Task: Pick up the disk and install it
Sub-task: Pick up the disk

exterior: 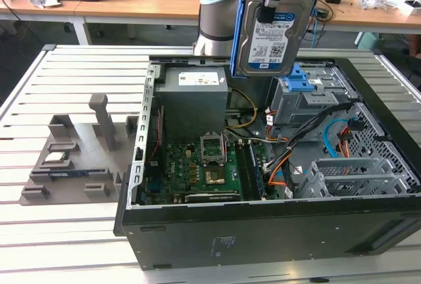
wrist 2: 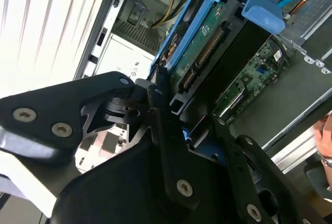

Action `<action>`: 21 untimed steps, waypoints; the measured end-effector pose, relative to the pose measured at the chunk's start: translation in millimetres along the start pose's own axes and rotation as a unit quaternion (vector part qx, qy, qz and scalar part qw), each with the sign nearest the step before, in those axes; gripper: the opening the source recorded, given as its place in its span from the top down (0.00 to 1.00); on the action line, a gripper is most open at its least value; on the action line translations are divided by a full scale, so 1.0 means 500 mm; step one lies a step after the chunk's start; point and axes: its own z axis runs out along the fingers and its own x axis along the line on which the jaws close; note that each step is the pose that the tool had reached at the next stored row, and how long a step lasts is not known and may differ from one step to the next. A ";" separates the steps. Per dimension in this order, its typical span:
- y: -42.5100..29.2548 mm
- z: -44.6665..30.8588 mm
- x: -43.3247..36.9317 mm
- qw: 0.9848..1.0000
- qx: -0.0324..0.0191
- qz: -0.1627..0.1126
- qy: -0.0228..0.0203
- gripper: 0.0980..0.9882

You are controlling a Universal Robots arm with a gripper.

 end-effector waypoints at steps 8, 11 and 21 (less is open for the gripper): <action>-0.001 0.004 0.026 1.000 0.000 0.000 0.001 0.70; -0.001 0.005 0.035 1.000 0.000 0.000 0.001 0.70; -0.001 0.008 0.059 1.000 0.000 0.000 0.002 0.70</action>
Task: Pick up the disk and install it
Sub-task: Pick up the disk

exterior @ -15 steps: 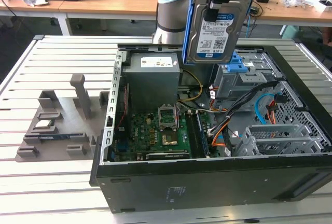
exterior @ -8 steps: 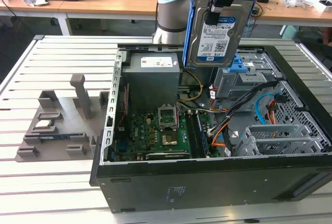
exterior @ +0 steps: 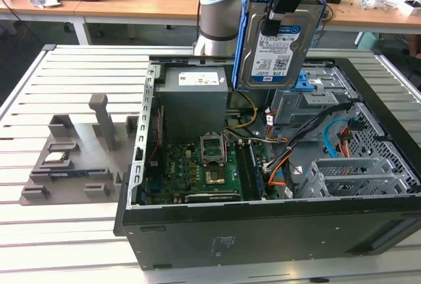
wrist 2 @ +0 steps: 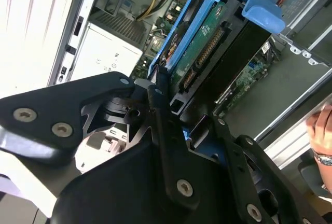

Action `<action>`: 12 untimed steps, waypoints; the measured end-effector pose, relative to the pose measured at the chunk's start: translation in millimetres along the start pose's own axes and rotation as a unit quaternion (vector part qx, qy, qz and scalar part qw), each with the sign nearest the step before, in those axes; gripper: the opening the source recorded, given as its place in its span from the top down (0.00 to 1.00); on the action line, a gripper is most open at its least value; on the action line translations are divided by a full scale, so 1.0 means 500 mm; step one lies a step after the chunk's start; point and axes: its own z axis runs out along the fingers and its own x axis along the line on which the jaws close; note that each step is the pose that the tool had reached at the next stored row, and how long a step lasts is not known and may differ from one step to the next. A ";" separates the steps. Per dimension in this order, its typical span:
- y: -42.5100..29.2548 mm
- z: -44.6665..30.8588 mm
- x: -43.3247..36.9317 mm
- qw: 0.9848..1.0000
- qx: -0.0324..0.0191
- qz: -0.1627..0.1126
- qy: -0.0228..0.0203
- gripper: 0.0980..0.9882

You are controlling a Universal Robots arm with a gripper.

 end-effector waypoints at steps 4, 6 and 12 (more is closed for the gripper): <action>0.000 0.001 0.011 1.000 0.000 0.000 0.000 0.70; 0.000 0.002 0.016 1.000 0.000 0.000 0.001 0.70; -0.001 0.004 0.032 1.000 0.000 0.000 0.001 0.70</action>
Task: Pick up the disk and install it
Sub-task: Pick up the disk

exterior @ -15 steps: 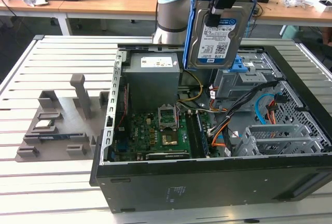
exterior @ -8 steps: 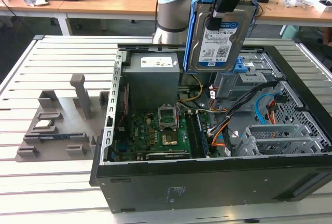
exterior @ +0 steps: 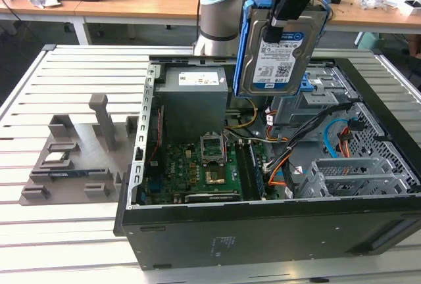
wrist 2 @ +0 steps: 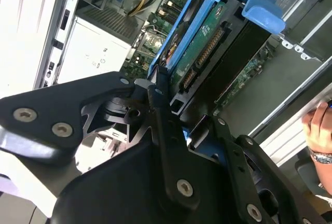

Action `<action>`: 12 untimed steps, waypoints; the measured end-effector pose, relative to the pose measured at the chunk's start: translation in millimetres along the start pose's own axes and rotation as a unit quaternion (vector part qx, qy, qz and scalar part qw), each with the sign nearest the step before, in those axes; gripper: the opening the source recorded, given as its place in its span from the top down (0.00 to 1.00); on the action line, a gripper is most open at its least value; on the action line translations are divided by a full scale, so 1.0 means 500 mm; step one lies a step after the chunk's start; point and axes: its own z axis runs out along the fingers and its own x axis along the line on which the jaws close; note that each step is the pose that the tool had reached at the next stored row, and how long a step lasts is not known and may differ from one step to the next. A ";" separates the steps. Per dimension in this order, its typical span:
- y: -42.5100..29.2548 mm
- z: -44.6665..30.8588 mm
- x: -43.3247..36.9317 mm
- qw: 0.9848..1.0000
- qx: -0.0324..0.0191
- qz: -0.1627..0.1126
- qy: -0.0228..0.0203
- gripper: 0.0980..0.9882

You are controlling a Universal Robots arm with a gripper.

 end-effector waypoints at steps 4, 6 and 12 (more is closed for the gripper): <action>0.000 0.001 0.011 1.000 0.000 0.000 0.001 0.70; 0.000 0.002 0.016 1.000 0.000 0.000 0.001 0.70; -0.001 0.004 0.032 1.000 0.000 0.000 0.002 0.70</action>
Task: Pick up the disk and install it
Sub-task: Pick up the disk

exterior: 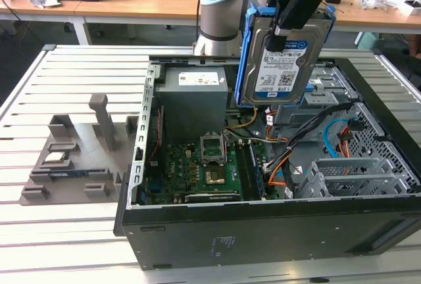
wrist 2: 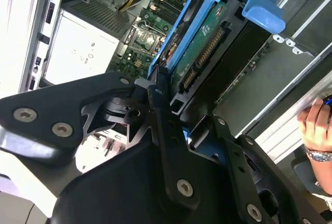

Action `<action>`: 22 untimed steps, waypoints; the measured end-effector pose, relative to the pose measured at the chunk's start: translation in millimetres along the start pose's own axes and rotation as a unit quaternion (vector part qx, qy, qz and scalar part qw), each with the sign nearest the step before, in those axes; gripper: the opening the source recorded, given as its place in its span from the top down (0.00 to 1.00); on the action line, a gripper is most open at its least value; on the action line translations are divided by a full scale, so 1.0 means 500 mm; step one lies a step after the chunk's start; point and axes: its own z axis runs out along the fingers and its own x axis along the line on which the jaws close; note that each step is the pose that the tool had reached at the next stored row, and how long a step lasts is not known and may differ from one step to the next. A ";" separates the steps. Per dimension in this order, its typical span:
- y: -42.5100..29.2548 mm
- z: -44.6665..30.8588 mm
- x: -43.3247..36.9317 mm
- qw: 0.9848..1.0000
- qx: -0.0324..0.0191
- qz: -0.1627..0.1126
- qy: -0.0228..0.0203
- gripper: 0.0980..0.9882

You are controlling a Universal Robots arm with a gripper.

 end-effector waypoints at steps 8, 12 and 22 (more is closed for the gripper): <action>-0.001 0.003 0.024 1.000 0.000 0.000 0.001 0.70; -0.001 0.005 0.034 1.000 0.000 0.000 0.002 0.70; -0.001 0.009 0.064 1.000 0.000 0.000 0.004 0.70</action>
